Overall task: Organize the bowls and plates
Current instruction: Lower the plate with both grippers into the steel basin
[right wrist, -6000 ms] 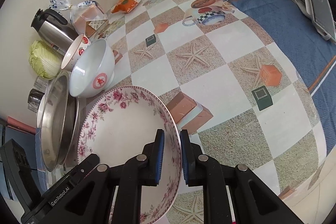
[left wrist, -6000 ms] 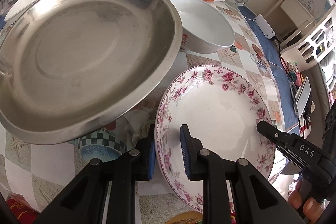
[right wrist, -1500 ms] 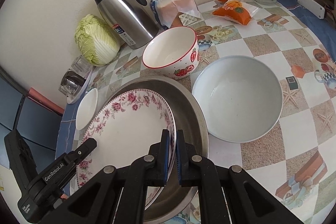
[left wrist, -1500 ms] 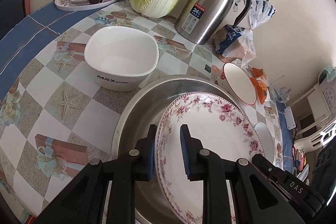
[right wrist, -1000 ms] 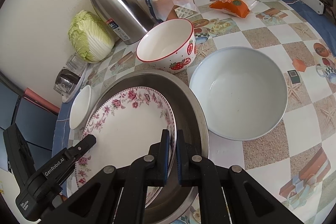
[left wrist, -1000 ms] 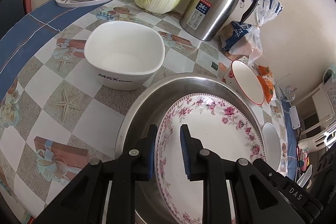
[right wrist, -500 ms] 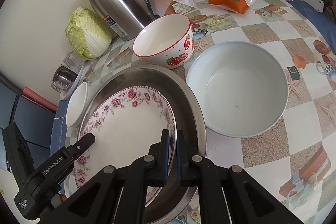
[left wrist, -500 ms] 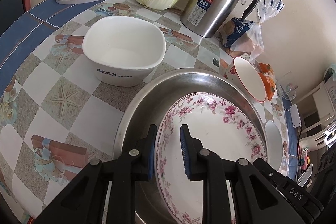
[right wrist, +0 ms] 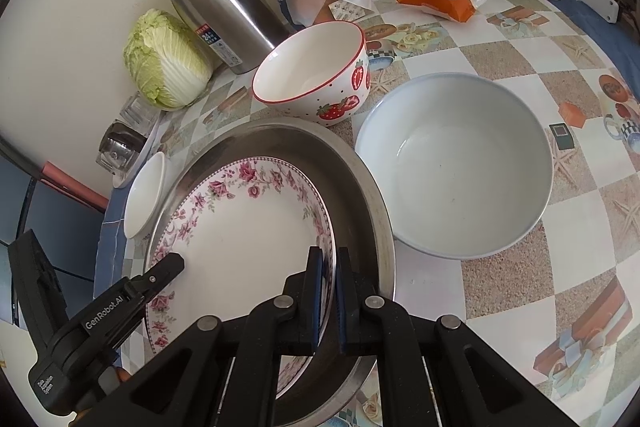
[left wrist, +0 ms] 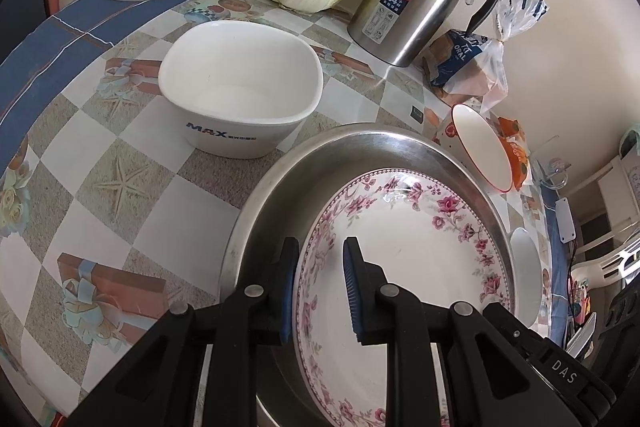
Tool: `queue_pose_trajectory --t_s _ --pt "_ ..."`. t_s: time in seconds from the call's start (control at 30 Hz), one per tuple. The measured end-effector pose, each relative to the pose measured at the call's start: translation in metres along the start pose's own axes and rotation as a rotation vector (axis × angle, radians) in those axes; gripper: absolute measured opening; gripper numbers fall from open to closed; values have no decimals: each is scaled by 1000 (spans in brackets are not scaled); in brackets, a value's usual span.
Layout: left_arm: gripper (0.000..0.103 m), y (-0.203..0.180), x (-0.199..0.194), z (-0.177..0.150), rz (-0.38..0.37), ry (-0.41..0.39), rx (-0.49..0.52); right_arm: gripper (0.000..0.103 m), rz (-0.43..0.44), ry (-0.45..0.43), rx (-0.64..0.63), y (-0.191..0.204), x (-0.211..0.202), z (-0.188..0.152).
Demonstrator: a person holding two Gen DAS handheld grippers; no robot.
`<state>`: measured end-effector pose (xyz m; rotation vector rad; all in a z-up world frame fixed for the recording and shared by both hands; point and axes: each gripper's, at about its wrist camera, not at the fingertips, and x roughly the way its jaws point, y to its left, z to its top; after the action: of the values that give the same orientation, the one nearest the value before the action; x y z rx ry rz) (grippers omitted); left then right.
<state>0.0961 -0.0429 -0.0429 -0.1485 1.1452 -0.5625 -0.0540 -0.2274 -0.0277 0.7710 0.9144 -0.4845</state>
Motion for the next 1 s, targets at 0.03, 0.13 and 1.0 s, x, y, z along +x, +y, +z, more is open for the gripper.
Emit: queue_pose_trajectory --t_s 0.03,0.13,1.0 --pt "22 0 0 0 1 -1 1 7 1 0 1 0 1 0" --pt "22 0 0 0 1 -3 -1 8 -3 3 -5 1 2 -1" --pt "26 -2 -3 0 50 -28 26 10 -72 0 -71 11 6 -4"
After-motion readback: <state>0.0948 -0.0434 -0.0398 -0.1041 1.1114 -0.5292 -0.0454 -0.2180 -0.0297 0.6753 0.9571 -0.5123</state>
